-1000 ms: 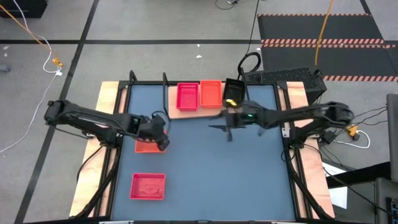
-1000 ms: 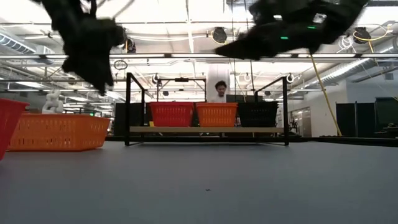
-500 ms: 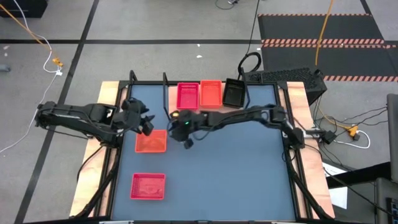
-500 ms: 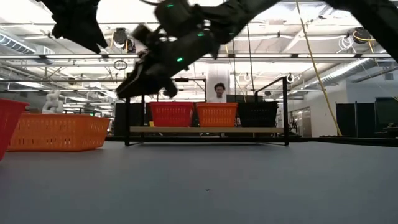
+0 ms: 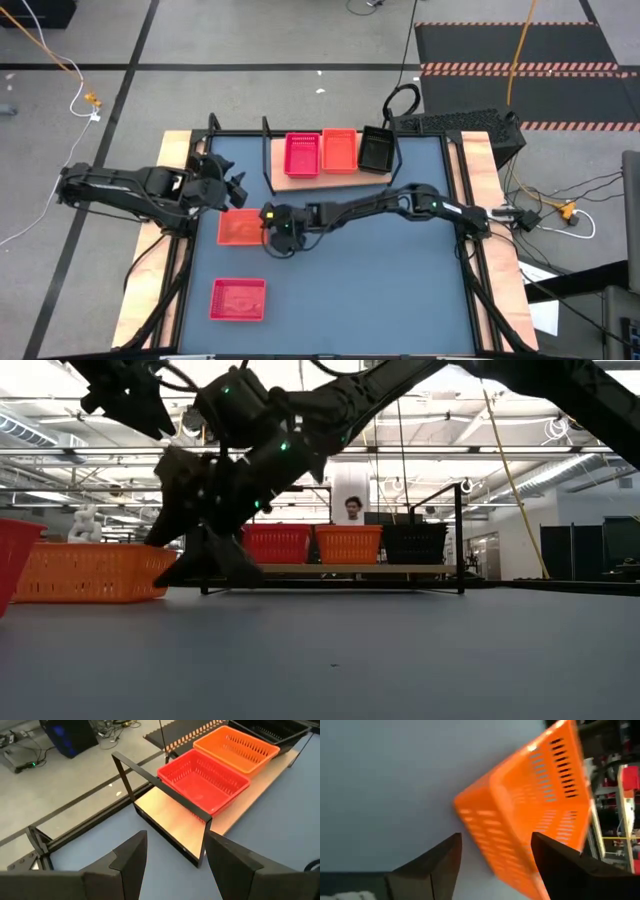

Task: Stack baskets on shelf by color
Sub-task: Stack the orange bin on the orange bin on the shelf

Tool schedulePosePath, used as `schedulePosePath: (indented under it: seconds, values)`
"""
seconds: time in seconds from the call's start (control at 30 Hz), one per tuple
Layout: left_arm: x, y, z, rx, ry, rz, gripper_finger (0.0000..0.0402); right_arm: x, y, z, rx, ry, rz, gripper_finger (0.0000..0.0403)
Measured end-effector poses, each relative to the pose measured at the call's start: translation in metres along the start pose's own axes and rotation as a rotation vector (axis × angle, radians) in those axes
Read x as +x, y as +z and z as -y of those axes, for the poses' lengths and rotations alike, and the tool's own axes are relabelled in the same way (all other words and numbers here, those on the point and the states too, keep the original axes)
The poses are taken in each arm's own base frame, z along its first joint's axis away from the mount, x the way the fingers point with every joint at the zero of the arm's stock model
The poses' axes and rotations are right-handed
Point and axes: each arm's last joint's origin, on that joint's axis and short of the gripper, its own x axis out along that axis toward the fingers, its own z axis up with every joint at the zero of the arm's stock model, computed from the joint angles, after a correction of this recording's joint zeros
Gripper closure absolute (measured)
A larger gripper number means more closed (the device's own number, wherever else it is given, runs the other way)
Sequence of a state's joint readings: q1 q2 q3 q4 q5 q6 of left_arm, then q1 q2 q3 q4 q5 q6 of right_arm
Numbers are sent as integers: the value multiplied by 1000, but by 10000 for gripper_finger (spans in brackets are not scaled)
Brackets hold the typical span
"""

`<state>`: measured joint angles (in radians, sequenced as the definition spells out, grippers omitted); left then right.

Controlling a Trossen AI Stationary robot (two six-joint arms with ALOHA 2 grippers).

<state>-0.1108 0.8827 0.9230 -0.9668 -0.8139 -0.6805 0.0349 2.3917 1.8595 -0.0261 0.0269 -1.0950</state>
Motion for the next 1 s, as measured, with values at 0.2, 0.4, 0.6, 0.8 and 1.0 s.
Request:
schedulePosePath:
  seconds: [0.2,0.4,0.6,0.8,1.0]
  values:
    - [2,-1,3,9,5,-10,202,4,-2,-4,14,12,-2,224]
    - [2,-1,3,15,7,-12,202,-15,5,-1,60,111,-15,385]
    - [2,-2,2,40,13,-17,202,-63,25,17,218,291,95,400]
    - [0,-3,-4,60,44,-11,202,-142,39,46,387,375,73,400]
    - [-4,-4,-11,25,63,-2,202,-211,36,69,617,135,-210,401]
